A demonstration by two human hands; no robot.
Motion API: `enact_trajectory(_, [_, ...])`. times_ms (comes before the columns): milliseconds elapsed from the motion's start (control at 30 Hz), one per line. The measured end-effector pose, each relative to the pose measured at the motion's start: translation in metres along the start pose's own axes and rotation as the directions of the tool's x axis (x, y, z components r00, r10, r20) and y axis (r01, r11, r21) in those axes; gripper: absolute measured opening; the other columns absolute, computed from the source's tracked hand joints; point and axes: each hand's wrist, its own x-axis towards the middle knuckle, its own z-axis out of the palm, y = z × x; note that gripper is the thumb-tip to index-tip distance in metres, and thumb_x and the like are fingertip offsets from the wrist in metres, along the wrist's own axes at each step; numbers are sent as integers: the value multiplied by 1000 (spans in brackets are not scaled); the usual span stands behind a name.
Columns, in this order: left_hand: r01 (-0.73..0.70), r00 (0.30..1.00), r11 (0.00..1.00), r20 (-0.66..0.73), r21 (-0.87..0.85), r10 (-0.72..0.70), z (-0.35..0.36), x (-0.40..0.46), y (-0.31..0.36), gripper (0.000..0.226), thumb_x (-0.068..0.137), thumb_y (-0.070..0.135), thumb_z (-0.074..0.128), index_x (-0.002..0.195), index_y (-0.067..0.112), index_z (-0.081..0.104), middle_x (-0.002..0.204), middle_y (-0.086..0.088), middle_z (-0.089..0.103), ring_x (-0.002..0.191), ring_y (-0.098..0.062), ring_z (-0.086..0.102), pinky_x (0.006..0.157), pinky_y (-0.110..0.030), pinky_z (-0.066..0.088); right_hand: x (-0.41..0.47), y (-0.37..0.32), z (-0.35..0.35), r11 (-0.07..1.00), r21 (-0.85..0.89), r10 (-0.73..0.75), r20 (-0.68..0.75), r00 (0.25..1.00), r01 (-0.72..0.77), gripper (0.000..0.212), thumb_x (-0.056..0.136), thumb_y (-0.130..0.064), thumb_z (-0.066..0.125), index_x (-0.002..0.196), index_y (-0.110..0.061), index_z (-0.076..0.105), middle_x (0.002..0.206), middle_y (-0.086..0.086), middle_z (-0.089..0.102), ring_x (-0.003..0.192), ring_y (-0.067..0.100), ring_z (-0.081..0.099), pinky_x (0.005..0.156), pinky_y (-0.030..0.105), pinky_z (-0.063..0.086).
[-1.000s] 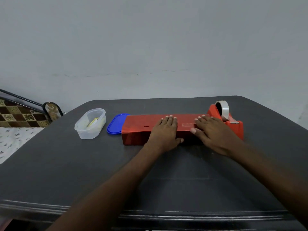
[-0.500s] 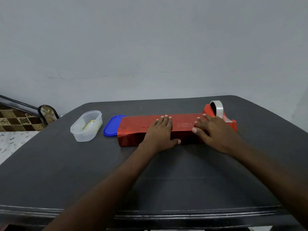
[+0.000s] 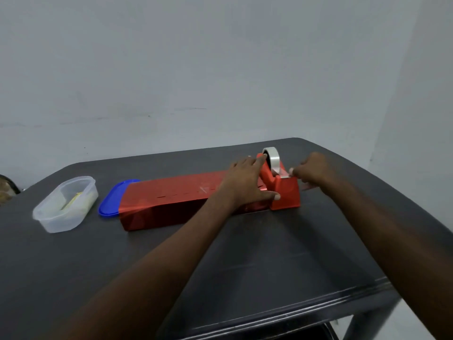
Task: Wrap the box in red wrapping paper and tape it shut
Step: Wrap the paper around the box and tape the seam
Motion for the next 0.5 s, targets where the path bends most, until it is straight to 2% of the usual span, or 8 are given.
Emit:
enact_trajectory(33, [-3, 1000, 1000, 28, -10, 4, 5, 8, 6, 116, 70, 70, 70, 157, 17, 15, 158, -13, 28, 146, -29, 23, 116, -44, 21, 1, -2, -1, 996, 73, 44, 22, 999, -46, 17, 84, -5, 73, 73, 5, 64, 83, 24, 66, 76, 33, 65, 67, 54, 60])
enact_trajectory(100, [9, 998, 1000, 67, -18, -8, 13, 22, 10, 128, 67, 70, 73, 158, 18, 0, 163, -12, 9, 151, -29, 6, 119, -47, 15, -2, -8, -4, 975, 158, 139, 111, 984, -156, 13, 88, -4, 70, 87, 7, 64, 93, 24, 64, 78, 29, 62, 57, 46, 61])
enact_trajectory(200, [37, 992, 999, 120, 1, -37, 18, 38, 11, 137, 62, 71, 75, 156, 20, -10, 164, -15, -5, 151, -31, -6, 119, -50, 11, -4, -20, -9, 950, 160, 225, 238, 945, -267, 17, 93, -5, 66, 104, 8, 62, 103, 27, 61, 85, 40, 67, 56, 49, 61])
enact_trajectory(367, [81, 981, 996, 177, 35, -85, 23, 46, 6, 141, 60, 71, 77, 156, 21, -13, 163, -17, -9, 151, -33, -9, 120, -52, 8, 0, -29, -8, 919, 158, 291, 348, 891, -362, 22, 97, -2, 59, 118, 6, 58, 98, 25, 56, 77, 44, 63, 54, 55, 56])
enact_trajectory(500, [94, 981, 995, 166, 40, -99, 28, 45, 2, 139, 61, 73, 75, 155, 22, -14, 163, -17, -8, 151, -33, -7, 120, -52, 8, 2, -27, 0, 891, 208, 318, 350, 881, -404, 32, 94, -2, 61, 125, 5, 55, 119, 30, 54, 87, 51, 65, 65, 60, 59])
